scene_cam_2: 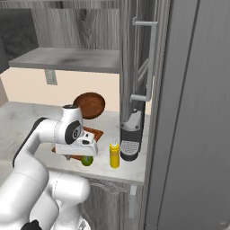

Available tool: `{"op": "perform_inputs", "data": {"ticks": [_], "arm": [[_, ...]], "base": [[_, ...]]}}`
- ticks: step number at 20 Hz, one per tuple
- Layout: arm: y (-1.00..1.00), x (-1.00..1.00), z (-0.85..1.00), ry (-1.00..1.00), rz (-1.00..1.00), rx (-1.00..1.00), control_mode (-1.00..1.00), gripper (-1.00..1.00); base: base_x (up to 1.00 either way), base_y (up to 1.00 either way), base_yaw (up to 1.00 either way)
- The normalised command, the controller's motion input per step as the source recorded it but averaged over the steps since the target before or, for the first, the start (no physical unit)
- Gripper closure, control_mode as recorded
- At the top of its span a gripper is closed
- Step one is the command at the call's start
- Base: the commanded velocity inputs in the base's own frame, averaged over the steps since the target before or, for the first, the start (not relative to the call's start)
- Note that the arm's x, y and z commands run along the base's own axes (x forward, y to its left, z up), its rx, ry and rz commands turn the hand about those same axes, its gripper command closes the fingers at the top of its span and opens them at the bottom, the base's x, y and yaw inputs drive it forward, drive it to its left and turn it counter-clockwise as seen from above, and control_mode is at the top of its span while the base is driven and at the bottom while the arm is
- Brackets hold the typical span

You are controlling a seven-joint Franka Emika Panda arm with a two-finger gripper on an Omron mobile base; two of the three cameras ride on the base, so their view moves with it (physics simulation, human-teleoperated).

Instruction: Open the cabinet. Place the bowl and condiment on the counter. Then place the lime and garlic on the cutting board.

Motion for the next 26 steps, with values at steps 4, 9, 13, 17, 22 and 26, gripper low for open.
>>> {"op": "perform_inputs", "data": {"ticks": [4, 9, 13, 17, 22, 26], "arm": [[0.00, 0.11, 0.00, 0.00, 0.00, 0.00, -1.00, -1.00], [0.00, 0.11, -0.02, 0.00, 0.00, 0.00, -1.00, -1.00], [0.00, 0.10, -0.14, 0.00, 0.00, 0.00, -1.00, -1.00], [-0.01, 0.04, -0.28, 0.00, 0.00, 0.00, -1.00, -1.00], [-0.05, 0.00, -0.17, -0.03, 0.00, 0.00, -1.00, -1.00], [-0.08, 0.00, -0.01, -0.01, 0.00, 0.00, -1.00, -1.00]], "base": [[0.00, 0.00, 0.00], [0.00, 0.00, 0.00], [0.00, 0.00, 0.00], [0.00, 0.00, 0.00], [0.00, 0.00, 0.00], [0.00, 0.00, 0.00]]}}
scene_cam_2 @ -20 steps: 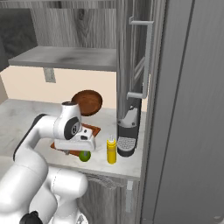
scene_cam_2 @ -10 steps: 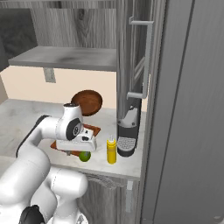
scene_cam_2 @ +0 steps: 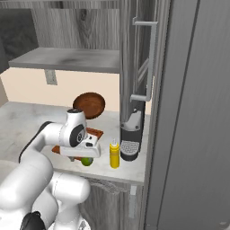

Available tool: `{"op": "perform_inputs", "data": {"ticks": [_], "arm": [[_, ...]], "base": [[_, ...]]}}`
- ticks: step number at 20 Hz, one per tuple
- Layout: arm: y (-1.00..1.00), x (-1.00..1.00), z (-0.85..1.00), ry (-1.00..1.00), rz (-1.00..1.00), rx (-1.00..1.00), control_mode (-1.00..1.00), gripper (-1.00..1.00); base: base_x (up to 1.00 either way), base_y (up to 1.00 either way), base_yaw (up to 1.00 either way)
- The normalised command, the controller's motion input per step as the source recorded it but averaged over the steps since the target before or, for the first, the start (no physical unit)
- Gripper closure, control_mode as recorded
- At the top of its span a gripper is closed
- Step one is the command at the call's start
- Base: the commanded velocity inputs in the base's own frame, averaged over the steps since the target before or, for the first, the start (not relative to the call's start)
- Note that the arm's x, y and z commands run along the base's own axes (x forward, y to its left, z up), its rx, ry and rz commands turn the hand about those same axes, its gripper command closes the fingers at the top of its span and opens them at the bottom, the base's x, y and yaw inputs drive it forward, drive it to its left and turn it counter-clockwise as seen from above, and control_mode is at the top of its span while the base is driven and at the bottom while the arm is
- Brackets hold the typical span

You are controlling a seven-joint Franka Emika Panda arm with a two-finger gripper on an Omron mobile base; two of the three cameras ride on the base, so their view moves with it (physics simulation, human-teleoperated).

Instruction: Open the cabinet. Place the bowl and condiment on the counter. Then place the lime and garlic on the cutting board.

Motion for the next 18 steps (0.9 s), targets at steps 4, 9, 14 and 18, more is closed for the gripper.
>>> {"op": "perform_inputs", "data": {"ticks": [4, 9, 14, 18], "arm": [[-0.03, 0.00, 0.00, 0.00, 0.00, 0.00, -1.00, -1.00], [0.00, 0.05, 0.00, -0.01, 0.00, 0.00, -1.00, -1.00], [0.00, 0.18, 0.00, -0.08, 0.00, 0.00, -1.00, -1.00], [0.00, 0.14, -0.07, -0.08, 0.00, 0.00, -1.00, -1.00]], "base": [[0.00, 0.00, 0.00], [0.00, 0.00, 0.00], [0.00, 0.00, 0.00], [0.00, 0.00, 0.00]]}}
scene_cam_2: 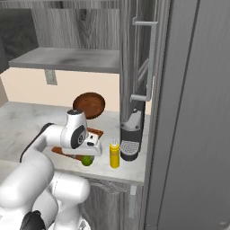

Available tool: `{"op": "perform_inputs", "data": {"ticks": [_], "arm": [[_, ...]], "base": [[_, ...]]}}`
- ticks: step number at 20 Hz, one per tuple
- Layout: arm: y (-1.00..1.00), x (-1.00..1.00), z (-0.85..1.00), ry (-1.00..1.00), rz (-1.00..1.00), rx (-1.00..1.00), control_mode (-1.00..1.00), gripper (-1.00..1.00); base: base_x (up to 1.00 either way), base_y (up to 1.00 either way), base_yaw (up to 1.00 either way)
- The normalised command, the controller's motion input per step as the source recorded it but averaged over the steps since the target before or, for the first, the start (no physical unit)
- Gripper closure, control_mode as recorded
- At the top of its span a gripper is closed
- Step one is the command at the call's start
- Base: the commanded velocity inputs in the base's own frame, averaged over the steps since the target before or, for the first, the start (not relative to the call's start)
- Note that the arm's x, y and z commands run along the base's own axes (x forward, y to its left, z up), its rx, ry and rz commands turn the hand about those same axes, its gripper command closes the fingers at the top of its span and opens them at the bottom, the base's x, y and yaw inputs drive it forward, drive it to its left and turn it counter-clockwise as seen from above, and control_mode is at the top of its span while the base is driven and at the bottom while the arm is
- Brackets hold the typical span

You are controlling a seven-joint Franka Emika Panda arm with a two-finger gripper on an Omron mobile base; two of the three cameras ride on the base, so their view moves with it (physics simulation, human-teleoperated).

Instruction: Open the cabinet. Place the bowl and condiment on the counter. Then place the lime and garlic on the cutting board.

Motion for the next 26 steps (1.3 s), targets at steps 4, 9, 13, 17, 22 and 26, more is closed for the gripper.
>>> {"op": "perform_inputs", "data": {"ticks": [4, 9, 13, 17, 22, 26], "arm": [[0.00, 0.11, -0.15, -0.06, 0.00, 0.00, -1.00, -1.00], [0.00, 0.04, -0.13, -0.03, 0.00, 0.00, -1.00, -1.00], [0.00, 0.03, -0.06, 0.00, 0.00, 0.00, -1.00, -1.00], [0.00, 0.05, -0.02, 0.00, 0.00, 0.00, -1.00, -1.00], [0.00, 0.06, -0.05, -0.01, 0.00, 0.00, -1.00, -1.00], [0.00, 0.06, -0.05, -0.01, 0.00, 0.00, -1.00, -1.00]], "base": [[0.00, 0.00, 0.00], [0.00, 0.00, 0.00], [0.00, 0.00, 0.00], [0.00, 0.00, 0.00], [0.00, 0.00, 0.00], [0.00, 0.00, 0.00]]}}
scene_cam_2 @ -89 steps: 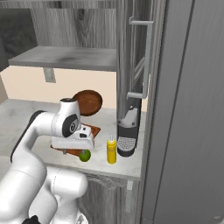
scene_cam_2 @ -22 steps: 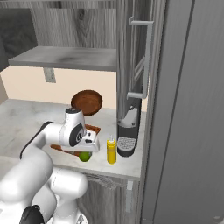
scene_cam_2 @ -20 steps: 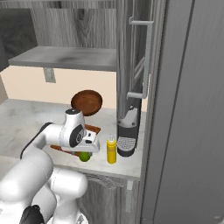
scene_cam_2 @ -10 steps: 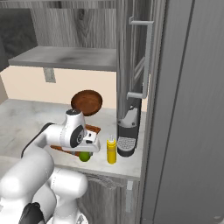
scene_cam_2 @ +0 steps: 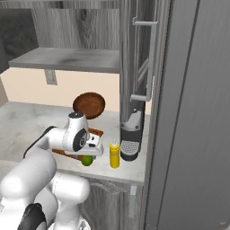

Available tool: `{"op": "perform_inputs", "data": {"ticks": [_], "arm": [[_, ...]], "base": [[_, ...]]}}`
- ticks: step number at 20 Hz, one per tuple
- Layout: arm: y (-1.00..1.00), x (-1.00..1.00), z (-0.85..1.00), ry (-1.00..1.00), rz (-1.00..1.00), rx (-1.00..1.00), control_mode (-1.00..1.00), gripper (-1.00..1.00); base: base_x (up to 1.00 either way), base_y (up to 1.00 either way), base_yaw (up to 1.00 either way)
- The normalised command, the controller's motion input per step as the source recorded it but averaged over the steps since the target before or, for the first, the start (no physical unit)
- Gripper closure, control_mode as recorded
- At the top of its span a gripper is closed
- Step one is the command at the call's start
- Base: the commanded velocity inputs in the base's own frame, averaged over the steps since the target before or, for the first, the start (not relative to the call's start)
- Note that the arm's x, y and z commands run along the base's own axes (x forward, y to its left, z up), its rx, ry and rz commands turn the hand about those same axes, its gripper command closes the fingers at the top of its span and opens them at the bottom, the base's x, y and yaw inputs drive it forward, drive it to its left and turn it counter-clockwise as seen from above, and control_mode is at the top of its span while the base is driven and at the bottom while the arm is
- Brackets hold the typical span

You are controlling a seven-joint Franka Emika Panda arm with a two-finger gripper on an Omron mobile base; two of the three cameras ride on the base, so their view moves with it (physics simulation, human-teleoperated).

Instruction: Open the cabinet. Place the bowl and condiment on the counter. Then place the lime and garlic on the cutting board.

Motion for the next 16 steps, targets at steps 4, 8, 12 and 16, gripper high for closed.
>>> {"op": "perform_inputs", "data": {"ticks": [4, 8, 12, 16], "arm": [[0.00, 0.02, -0.08, -0.01, 0.00, 0.00, -1.00, -1.00], [0.00, 0.03, -0.09, -0.01, 0.00, 0.00, -1.00, -1.00], [0.00, 0.06, -0.09, -0.03, 0.00, 0.00, -1.00, -1.00], [0.00, 0.04, -0.17, -0.02, 0.00, 0.00, -1.00, -1.00]], "base": [[0.00, 0.00, 0.00], [0.00, 0.00, 0.00], [0.00, 0.00, 0.00], [0.00, 0.00, 0.00]]}}
